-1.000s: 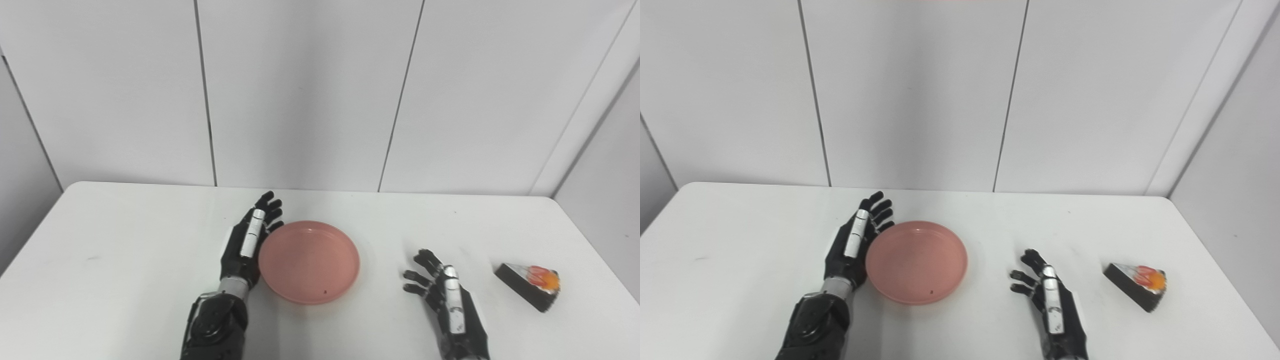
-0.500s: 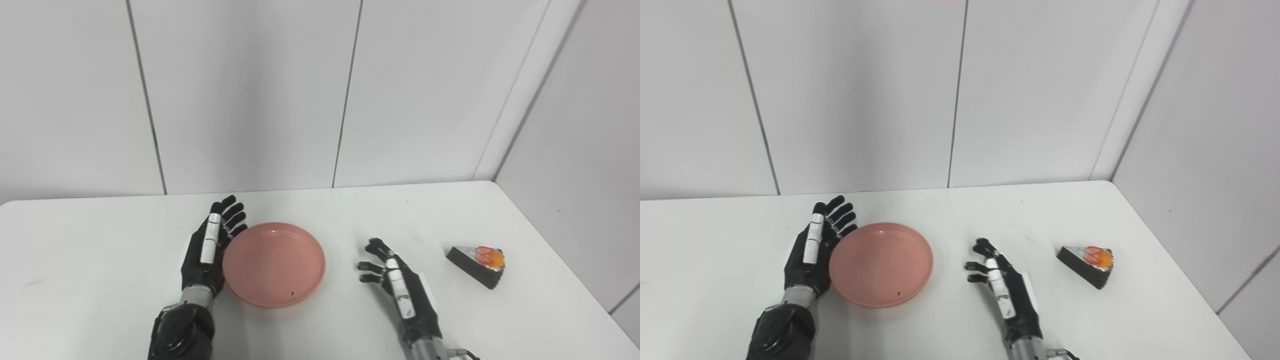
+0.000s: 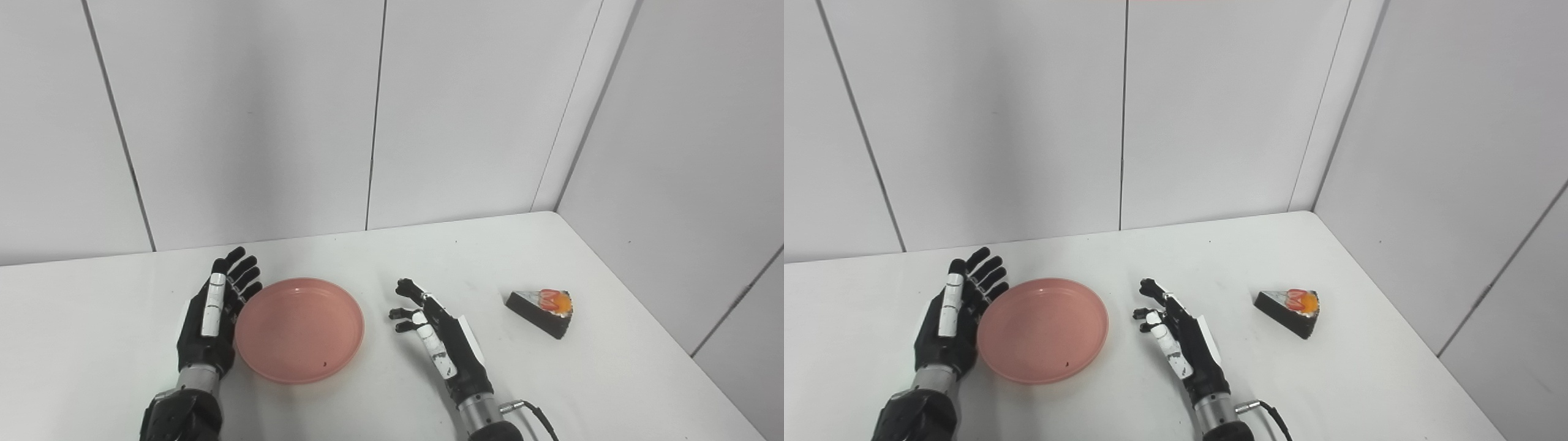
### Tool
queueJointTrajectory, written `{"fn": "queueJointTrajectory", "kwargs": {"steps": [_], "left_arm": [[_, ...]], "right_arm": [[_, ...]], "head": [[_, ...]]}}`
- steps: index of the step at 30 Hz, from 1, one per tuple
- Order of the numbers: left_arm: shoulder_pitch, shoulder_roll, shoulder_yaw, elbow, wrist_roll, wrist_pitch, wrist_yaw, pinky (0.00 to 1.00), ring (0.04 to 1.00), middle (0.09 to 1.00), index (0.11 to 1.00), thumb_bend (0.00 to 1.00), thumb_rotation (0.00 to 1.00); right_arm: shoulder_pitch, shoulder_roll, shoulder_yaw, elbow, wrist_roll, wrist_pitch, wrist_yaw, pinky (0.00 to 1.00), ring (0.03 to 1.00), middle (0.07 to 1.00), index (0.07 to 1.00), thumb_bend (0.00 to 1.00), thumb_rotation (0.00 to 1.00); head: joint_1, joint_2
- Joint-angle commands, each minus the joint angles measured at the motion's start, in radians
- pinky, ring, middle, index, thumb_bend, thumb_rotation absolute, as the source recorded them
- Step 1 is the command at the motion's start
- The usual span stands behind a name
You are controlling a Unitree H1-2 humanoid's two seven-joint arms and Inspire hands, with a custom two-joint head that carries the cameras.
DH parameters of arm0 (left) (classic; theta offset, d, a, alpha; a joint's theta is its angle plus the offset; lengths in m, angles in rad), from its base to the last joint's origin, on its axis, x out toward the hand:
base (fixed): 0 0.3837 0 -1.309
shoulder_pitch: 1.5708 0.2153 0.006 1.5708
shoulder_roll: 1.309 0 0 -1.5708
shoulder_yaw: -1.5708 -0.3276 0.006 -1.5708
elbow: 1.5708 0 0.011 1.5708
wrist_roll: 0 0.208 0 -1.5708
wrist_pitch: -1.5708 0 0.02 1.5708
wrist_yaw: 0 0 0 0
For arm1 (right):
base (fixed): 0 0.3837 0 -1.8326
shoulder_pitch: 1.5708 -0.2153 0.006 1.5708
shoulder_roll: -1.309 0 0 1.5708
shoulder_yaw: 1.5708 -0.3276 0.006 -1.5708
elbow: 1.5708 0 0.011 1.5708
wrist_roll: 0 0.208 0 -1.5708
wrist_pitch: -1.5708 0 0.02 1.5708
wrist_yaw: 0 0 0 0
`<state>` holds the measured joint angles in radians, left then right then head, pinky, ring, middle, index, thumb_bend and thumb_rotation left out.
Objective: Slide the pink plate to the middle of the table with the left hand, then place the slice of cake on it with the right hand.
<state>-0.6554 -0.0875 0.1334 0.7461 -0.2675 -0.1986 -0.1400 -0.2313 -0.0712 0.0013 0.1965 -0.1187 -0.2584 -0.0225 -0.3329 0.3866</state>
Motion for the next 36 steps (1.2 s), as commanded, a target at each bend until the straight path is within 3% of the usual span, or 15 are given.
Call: {"fn": "queueJointTrajectory", "kwargs": {"steps": [1,4,6,11,13,15,16,18,20,21,24,26,30,36], "left_arm": [[0.019,-0.008,0.003,0.041,-0.003,0.021,0.007,0.84,0.836,0.807,0.798,0.72,0.78],[0.017,-0.014,0.003,0.061,0.0,0.008,0.012,0.84,0.837,0.805,0.805,0.73,0.78],[0.016,-0.016,0.003,0.075,0.001,0.0,0.014,0.84,0.838,0.805,0.807,0.72,0.77],[0.007,-0.014,0.005,0.104,-0.001,-0.006,0.014,0.83,0.831,0.813,0.818,0.74,0.76],[0.003,-0.013,0.006,0.116,0.001,-0.008,0.016,0.83,0.832,0.814,0.819,0.73,0.76],[-0.004,-0.012,0.005,0.138,0.003,-0.021,0.015,0.82,0.835,0.816,0.816,0.73,0.77],[-0.009,-0.012,0.006,0.15,0.004,-0.028,0.015,0.82,0.835,0.817,0.816,0.72,0.77],[-0.018,-0.012,0.008,0.175,0.002,-0.038,0.013,0.83,0.837,0.819,0.816,0.74,0.77],[-0.025,-0.012,0.009,0.194,0.0,-0.046,0.012,0.82,0.828,0.816,0.813,0.74,0.77],[-0.026,-0.014,0.009,0.195,0.001,-0.048,0.012,0.81,0.829,0.816,0.813,0.73,0.77],[-0.029,-0.019,0.009,0.2,0.002,-0.055,0.015,0.8,0.822,0.81,0.802,0.72,0.77],[-0.03,-0.022,0.008,0.204,0.003,-0.061,0.016,0.79,0.821,0.806,0.796,0.73,0.76],[-0.028,-0.026,0.007,0.202,0.003,-0.062,0.012,0.78,0.806,0.798,0.799,0.73,0.77],[-0.029,-0.025,0.006,0.208,0.002,-0.056,0.007,0.76,0.794,0.787,0.799,0.75,0.77]], "right_arm": [[0.035,0.003,0.004,0.062,-0.002,-0.057,-0.012,0.64,0.699,0.851,0.84,0.69,1.0],[0.043,0.02,-0.022,0.036,0.057,0.0,-0.007,0.64,0.7,0.842,0.833,0.68,1.0],[0.046,0.025,-0.038,0.0,0.071,0.03,-0.015,0.64,0.703,0.84,0.835,0.63,0.99],[0.025,-0.041,-0.047,-0.093,-0.021,-0.01,-0.034,0.66,0.743,0.868,0.894,0.75,1.0],[0.006,-0.071,-0.058,-0.105,-0.063,-0.017,-0.05,0.66,0.745,0.866,0.901,0.75,1.0],[-0.007,-0.083,-0.074,-0.137,-0.114,0.032,-0.075,0.63,0.724,0.843,0.9,0.82,0.96],[-0.015,-0.093,-0.082,-0.193,-0.161,0.103,-0.077,0.63,0.72,0.838,0.899,0.83,0.95],[-0.03,-0.116,-0.089,-0.29,-0.247,0.21,-0.07,0.6,0.722,0.826,0.887,0.77,0.85],[-0.044,-0.143,-0.089,-0.36,-0.314,0.288,-0.055,0.57,0.701,0.804,0.853,0.69,0.68],[-0.051,-0.161,-0.086,-0.398,-0.345,0.333,-0.035,0.57,0.705,0.805,0.845,0.67,0.62],[-0.074,-0.247,-0.066,-0.517,-0.486,0.507,0.079,0.57,0.697,0.788,0.83,0.67,0.6],[-0.084,-0.292,-0.055,-0.557,-0.539,0.578,0.142,0.57,0.697,0.785,0.817,0.68,0.6],[-0.092,-0.383,-0.056,-0.592,-0.615,0.634,0.216,0.57,0.706,0.771,0.792,0.74,0.6],[-0.089,-0.452,-0.064,-0.587,-0.657,0.638,0.235,0.58,0.713,0.785,0.773,0.77,0.57]], "head": [[0.011,-0.006],[0.023,-0.013],[0.03,-0.015],[0.036,-0.018],[0.04,-0.025],[0.041,-0.029],[0.042,-0.035],[0.044,-0.039],[0.047,-0.041],[0.048,-0.042],[0.058,-0.043],[0.063,-0.043],[0.067,-0.039],[0.065,-0.038]]}}
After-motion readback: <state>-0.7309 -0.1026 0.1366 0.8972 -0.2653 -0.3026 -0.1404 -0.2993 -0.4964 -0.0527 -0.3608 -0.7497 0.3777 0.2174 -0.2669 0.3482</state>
